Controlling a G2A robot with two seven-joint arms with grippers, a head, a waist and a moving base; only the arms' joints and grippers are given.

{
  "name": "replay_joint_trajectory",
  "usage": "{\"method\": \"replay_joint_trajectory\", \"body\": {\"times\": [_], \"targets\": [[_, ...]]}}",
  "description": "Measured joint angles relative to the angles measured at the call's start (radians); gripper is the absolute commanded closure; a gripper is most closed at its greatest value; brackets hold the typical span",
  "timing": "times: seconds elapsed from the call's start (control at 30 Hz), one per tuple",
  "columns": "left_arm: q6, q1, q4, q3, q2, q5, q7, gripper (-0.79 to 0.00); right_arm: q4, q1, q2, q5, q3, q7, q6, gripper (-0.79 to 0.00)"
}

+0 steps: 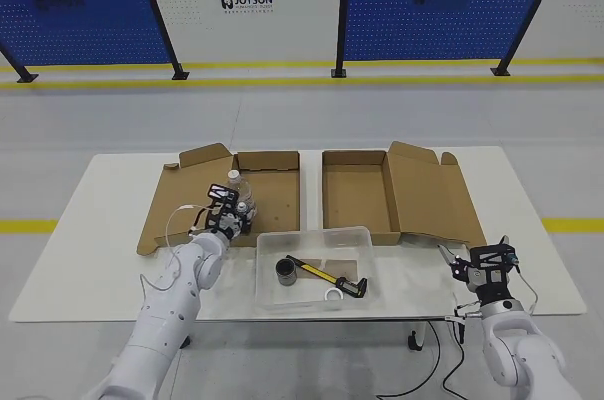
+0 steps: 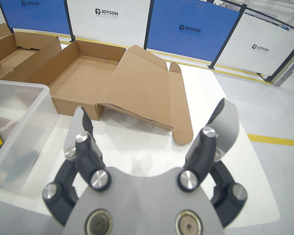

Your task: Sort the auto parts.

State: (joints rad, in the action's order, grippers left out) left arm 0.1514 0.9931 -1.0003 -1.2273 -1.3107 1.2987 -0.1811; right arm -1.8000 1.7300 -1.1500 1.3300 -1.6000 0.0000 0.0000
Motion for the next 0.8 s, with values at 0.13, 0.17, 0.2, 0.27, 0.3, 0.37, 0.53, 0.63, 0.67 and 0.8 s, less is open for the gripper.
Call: {"method": "replay_joint_trajectory", "body": {"times": [0.13,0.17,0.2,0.27,0.3,0.37,0.53,0.63,0.67,0.8], "targets": [[0.003,0.007,-0.012,-0.005,0.002,0.002,-0.001,-0.585,0.0,0.0,0.0,0.0,0.0,0.0,0.0,-0.785],[0.003,0.009,-0.016,-0.006,0.003,0.002,-0.001,-0.594,0.0,0.0,0.0,0.0,0.0,0.0,0.0,-0.785],[0.003,0.012,-0.021,-0.007,0.003,0.001,-0.001,-0.616,0.0,0.0,0.0,0.0,0.0,0.0,0.0,-0.785],[0.003,0.019,-0.037,-0.009,0.004,0.0,-0.001,-0.671,0.0,0.0,0.0,0.0,0.0,0.0,0.0,-0.785],[0.003,0.023,-0.046,-0.01,0.004,0.0,0.0,-0.736,0.0,0.0,0.0,0.0,0.0,0.0,0.0,-0.785],[0.002,0.033,-0.073,-0.014,0.005,-0.003,0.0,-0.785,0.0,0.0,0.0,0.0,0.0,0.0,0.0,-0.785],[0.01,0.072,-0.178,-0.03,0.011,-0.008,-0.013,-0.785,0.0,0.0,0.0,0.0,0.0,0.0,0.0,-0.785],[0.021,0.106,-0.257,-0.045,0.017,-0.01,-0.026,-0.785,0.0,0.0,0.0,0.0,0.0,0.0,0.0,-0.785],[0.025,0.118,-0.283,-0.051,0.019,-0.01,-0.031,-0.785,0.0,0.0,0.0,0.0,0.0,0.0,0.0,-0.785],[0.038,0.174,-0.396,-0.079,0.027,-0.018,-0.052,-0.785,0.0,0.0,0.0,0.0,0.0,0.0,0.0,-0.785]]}}
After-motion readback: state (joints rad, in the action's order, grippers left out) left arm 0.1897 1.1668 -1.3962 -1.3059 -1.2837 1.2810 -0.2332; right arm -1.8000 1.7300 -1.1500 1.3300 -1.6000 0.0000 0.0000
